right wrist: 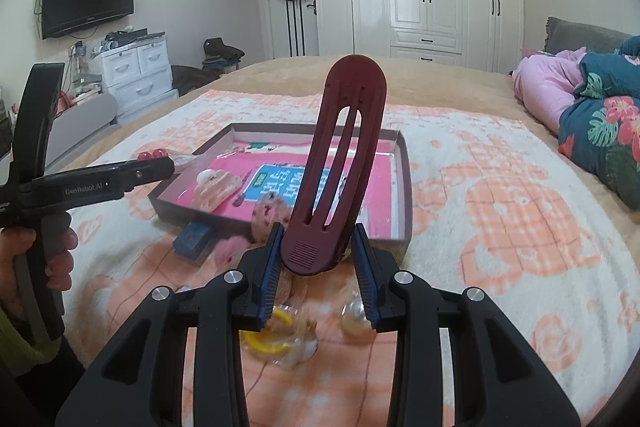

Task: Organize jewelry
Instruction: 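Lower the red-bead card into the box with the left tool while the right carries the maroon clip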

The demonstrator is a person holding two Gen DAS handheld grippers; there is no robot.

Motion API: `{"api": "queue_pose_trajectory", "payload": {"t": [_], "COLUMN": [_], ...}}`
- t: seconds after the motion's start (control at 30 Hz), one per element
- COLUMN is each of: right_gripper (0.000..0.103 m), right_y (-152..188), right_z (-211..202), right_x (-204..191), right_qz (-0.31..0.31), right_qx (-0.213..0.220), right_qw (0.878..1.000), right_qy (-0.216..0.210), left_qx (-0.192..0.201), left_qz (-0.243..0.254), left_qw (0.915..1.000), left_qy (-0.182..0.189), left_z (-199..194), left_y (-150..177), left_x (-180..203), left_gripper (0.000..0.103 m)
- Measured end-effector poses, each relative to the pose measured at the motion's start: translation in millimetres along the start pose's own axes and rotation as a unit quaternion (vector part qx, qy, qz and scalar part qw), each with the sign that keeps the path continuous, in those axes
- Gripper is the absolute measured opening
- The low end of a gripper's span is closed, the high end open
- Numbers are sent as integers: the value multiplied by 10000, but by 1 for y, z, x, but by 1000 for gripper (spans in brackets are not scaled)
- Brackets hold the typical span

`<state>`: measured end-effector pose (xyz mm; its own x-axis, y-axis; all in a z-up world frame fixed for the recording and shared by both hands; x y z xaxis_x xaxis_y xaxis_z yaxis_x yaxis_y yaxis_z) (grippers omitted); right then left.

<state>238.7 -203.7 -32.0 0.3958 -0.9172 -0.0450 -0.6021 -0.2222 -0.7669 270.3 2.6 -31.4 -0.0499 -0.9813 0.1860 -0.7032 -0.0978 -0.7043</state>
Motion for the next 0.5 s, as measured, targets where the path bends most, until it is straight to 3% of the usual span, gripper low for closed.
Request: {"api": "queue_pose_trajectory", "payload": {"t": [0.5], "right_gripper": [33], "right_y": [-36], "right_z": [23], "right_x": [20], "right_qz": [35], "right_qx": [-36], "right_qw": [10000], "right_qy": [67], "left_qx": [-109], "left_qz": [168], "left_qw": [9998], "left_qy": [-51], "left_z": [36], "left_y": [-17], "left_x": [25], "left_gripper": [68]}}
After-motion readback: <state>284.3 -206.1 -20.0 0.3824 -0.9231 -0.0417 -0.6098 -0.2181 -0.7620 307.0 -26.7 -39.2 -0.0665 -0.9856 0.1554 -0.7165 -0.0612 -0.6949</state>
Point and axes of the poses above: each gripper's, at about its wrist camera, not at the fingertips, and z roughly the way its jaws point, x to its right, y to its underside, the point moved 6 cm from there along z, roughly the way its jaws point, and after that the axes turned 7 degrees about -x, right-handed, at the moved point
